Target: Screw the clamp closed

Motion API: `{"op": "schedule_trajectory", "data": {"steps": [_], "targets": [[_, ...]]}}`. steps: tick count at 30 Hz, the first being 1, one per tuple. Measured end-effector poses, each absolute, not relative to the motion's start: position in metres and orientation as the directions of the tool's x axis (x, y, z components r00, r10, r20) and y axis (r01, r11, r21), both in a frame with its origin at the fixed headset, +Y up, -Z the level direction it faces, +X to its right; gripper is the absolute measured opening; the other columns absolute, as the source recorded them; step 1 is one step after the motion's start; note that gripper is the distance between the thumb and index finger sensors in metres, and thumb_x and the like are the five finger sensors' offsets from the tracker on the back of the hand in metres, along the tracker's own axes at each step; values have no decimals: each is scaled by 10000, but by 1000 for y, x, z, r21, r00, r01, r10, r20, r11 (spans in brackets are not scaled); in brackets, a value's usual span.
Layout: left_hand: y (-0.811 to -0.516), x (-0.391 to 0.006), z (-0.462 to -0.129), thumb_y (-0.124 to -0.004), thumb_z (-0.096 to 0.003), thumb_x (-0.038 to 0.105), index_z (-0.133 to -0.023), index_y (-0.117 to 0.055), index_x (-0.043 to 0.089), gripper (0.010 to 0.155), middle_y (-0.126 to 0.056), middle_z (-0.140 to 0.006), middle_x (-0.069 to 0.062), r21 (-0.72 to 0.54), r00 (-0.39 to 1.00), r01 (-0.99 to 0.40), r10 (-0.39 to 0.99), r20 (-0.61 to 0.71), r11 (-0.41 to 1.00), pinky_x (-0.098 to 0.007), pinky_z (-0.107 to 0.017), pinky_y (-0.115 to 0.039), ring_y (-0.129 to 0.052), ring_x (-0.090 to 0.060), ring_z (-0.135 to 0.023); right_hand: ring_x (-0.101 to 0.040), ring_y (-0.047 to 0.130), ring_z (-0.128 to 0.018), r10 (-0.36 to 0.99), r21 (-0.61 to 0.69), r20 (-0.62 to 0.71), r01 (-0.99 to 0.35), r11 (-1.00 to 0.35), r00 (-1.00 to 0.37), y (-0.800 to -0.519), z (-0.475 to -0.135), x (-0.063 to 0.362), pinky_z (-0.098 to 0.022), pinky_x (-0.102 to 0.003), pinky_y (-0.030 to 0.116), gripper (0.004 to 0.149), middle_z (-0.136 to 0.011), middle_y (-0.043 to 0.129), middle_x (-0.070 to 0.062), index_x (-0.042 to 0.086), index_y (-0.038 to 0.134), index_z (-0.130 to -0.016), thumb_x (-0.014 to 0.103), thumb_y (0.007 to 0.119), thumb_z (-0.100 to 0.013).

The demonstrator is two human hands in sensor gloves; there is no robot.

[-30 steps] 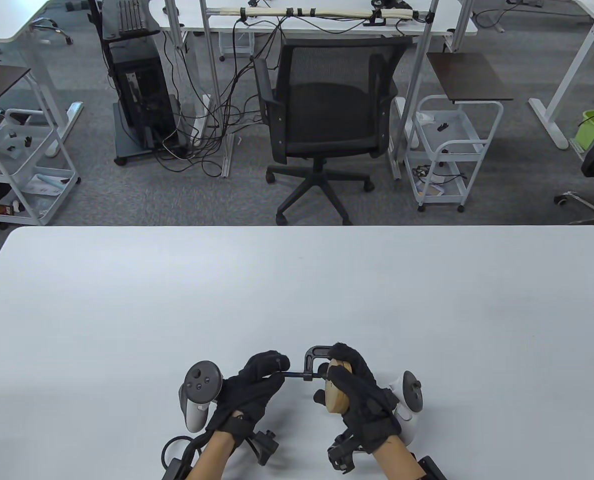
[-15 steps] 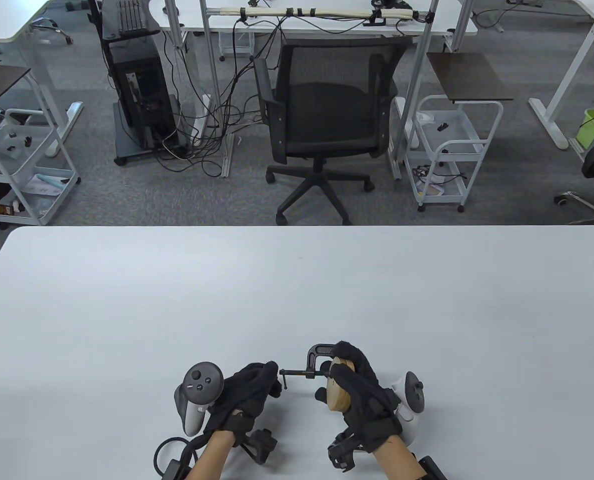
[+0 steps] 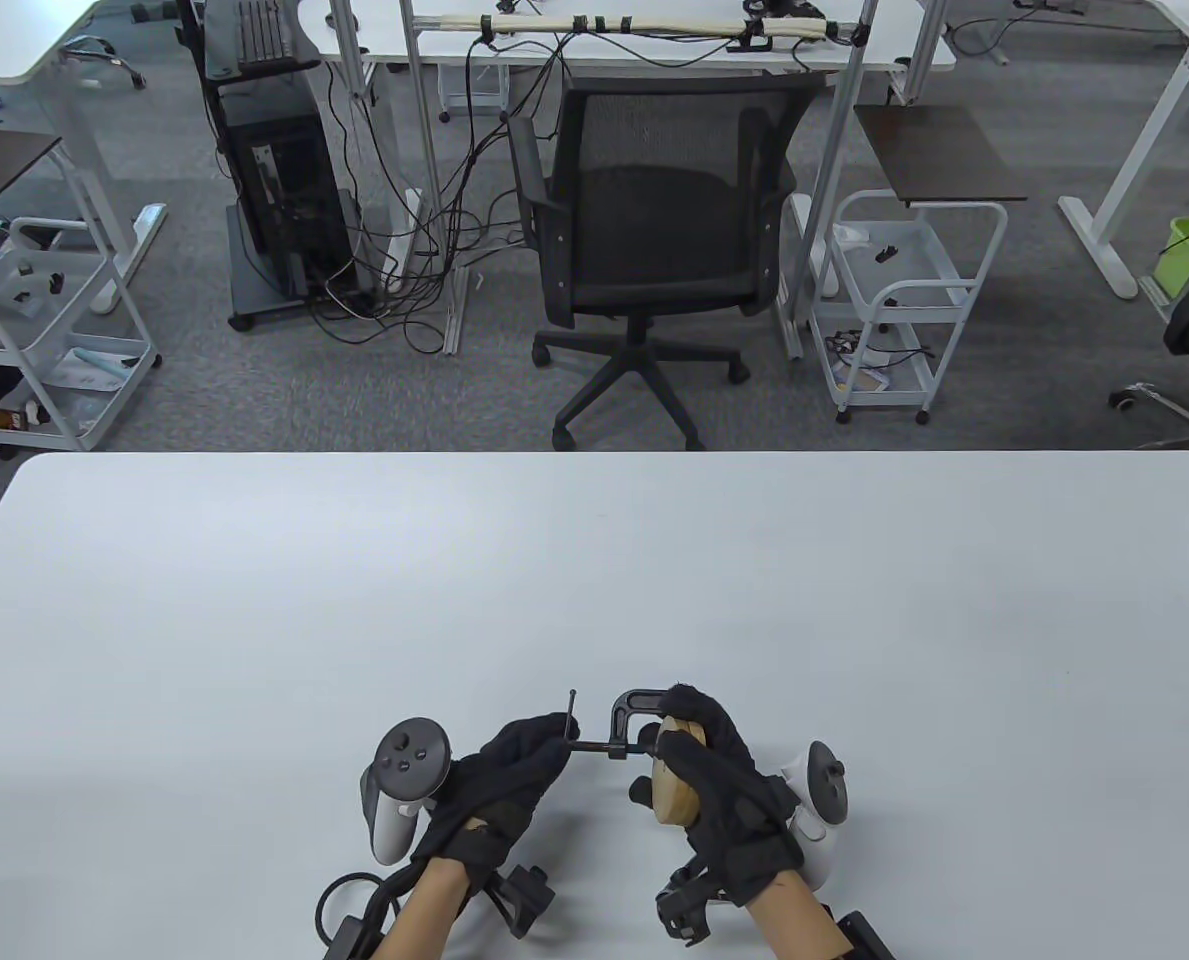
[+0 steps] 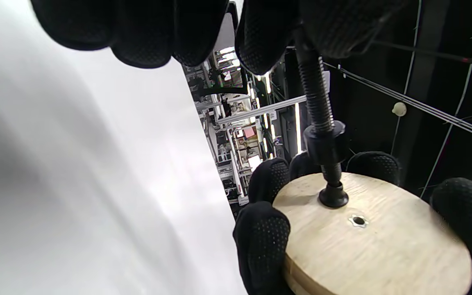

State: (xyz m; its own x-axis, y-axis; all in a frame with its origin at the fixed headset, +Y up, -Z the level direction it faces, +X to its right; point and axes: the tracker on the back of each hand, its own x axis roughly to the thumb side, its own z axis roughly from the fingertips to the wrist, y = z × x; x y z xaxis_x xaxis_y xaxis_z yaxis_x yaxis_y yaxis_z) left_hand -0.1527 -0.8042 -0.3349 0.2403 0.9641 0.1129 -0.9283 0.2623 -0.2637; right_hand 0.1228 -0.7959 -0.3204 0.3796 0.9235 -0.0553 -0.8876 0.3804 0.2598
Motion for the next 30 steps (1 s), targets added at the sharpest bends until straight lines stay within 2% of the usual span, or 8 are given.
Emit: {"op": "schedule_trajectory", "data": {"steps": [5, 10, 15, 19, 22, 27, 30], "targets": [[-800, -153, -335, -792, -519, 410, -1042, -692, 231, 561, -609, -1102, -206, -253, 229, -930, 959, 166, 266, -629, -605, -676, -674, -495, -937, -528, 492, -929, 924, 263, -59, -887, 380, 378, -796, -320, 122, -490, -729, 657, 674, -1117, 443, -49, 227, 600, -1031, 526, 899, -506], [-793, -152, -333, -824, -501, 328, -963, -768, 288, 467, -632, -1102, -173, -229, 200, -939, 949, 244, 257, -636, -617, -669, -674, -478, -955, -529, 492, -928, 924, 265, -65, -886, 380, 376, -797, -320, 122, -489, -729, 658, 674, -1115, 447, -48, 228, 599, -1032, 526, 898, -507], [-788, -150, -331, -834, -490, 322, -941, -790, 302, 454, -657, -1092, -154, -184, 231, -937, 922, 311, 297, -630, -618, -678, -692, -460, -954, -536, 497, -918, 927, 250, -68, -894, 373, 368, -795, -321, 122, -479, -734, 662, 703, -1106, 458, -55, 198, 582, -1039, 521, 904, -504], [-787, -148, -329, -831, -493, 326, -944, -787, 300, 453, -665, -1088, -152, -184, 222, -940, 924, 312, 288, -629, -617, -679, -699, -456, -950, -539, 502, -913, 941, 256, -54, -906, 337, 334, -792, -321, 125, -473, -735, 666, 709, -1104, 465, -53, 192, 579, -1040, 520, 907, -503], [-789, -147, -329, -812, -508, 365, -970, -762, 274, 473, -657, -1088, -164, -191, 231, -936, 925, 302, 296, -629, -614, -678, -694, -462, -946, -540, 503, -912, 937, 241, -60, -906, 349, 345, -792, -321, 126, -471, -736, 666, 707, -1104, 467, -50, 189, 583, -1037, 518, 908, -502], [-793, -150, -330, -805, -513, 465, -1084, -611, 212, 654, -610, -1104, -199, -208, 224, -938, 941, 252, 279, -628, -612, -674, -665, -489, -947, -536, 501, -915, 930, 214, -50, -906, 366, 364, -791, -322, 129, -474, -734, 666, 704, -1105, 463, -47, 192, 581, -1037, 521, 903, -505], [-796, -153, -330, -788, -518, 505, -1056, -629, 171, 653, -608, -1093, -215, -174, 256, -940, 945, 202, 292, -619, -604, -679, -667, -503, -931, -534, 500, -917, 922, 205, -57, -900, 386, 382, -793, -322, 131, -477, -732, 666, 702, -1107, 460, -44, 195, 580, -1038, 523, 901, -507]]}}
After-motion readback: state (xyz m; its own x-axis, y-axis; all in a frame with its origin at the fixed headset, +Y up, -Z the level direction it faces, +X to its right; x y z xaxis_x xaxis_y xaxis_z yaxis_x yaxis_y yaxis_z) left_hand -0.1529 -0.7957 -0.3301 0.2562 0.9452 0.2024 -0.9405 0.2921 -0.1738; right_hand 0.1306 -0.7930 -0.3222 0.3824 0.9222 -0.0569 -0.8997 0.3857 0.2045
